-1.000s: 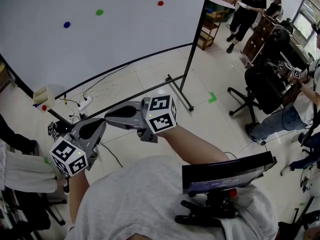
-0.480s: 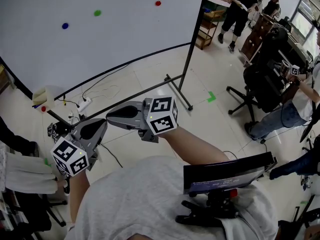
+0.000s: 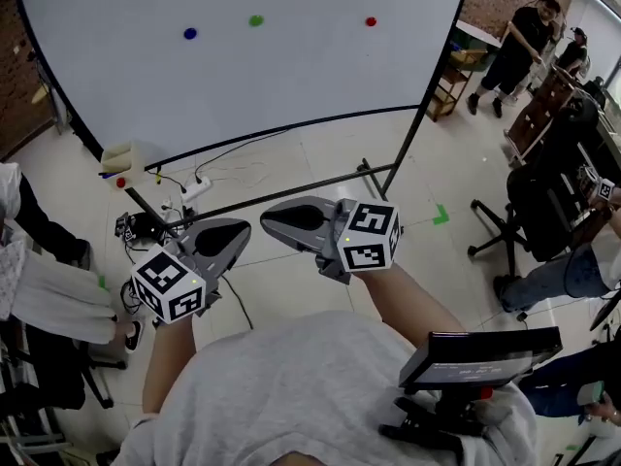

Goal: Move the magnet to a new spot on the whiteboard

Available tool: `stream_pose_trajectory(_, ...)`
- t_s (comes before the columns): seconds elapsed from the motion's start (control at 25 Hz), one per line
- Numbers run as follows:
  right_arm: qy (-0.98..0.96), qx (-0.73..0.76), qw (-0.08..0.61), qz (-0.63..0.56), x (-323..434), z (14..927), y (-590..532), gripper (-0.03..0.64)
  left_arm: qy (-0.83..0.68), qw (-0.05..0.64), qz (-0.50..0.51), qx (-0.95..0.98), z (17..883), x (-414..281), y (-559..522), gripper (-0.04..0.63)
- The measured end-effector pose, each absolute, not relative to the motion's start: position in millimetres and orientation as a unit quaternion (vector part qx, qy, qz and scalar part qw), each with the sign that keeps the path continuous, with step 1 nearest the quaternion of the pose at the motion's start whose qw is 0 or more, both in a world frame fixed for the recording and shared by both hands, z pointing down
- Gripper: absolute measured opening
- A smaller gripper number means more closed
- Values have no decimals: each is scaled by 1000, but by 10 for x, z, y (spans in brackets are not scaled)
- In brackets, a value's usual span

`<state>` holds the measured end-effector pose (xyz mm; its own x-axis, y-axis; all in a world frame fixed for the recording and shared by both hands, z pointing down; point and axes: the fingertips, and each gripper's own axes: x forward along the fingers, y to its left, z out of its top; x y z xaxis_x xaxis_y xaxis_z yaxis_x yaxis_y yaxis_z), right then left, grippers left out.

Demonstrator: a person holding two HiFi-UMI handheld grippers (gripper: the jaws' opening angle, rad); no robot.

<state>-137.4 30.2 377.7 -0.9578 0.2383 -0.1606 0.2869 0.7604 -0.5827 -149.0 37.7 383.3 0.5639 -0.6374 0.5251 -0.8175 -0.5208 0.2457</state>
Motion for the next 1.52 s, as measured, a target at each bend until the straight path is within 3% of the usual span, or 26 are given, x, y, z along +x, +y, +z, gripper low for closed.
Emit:
stream_pose_trajectory(0.12, 910, 142, 21, -388, -1404, 3955, 281, 3, -428, 253, 179, 849, 3873, -1502, 382, -18)
stream_pose_trajectory(0.32, 835, 171, 54, -520, -1402, 4179, 342, 3, -427, 282, 163, 844, 3989, -1492, 462, -18)
stream_pose_trajectory(0.64, 781, 106, 27, -616, -1456, 4828, 287, 3, -416, 345, 113, 834, 4195, -1480, 568, -18)
stream_pose_trajectory(1.2, 818, 142, 35, -557, -1718, 4579, 283, 3, -417, 383, 79, 820, 4366, -1650, 523, -18)
stream_pose_trajectory(1.52, 912, 135, -2, -387, -1948, 4501, 266, 3, -443, 287, 184, 829, 4418, -1998, 451, -18)
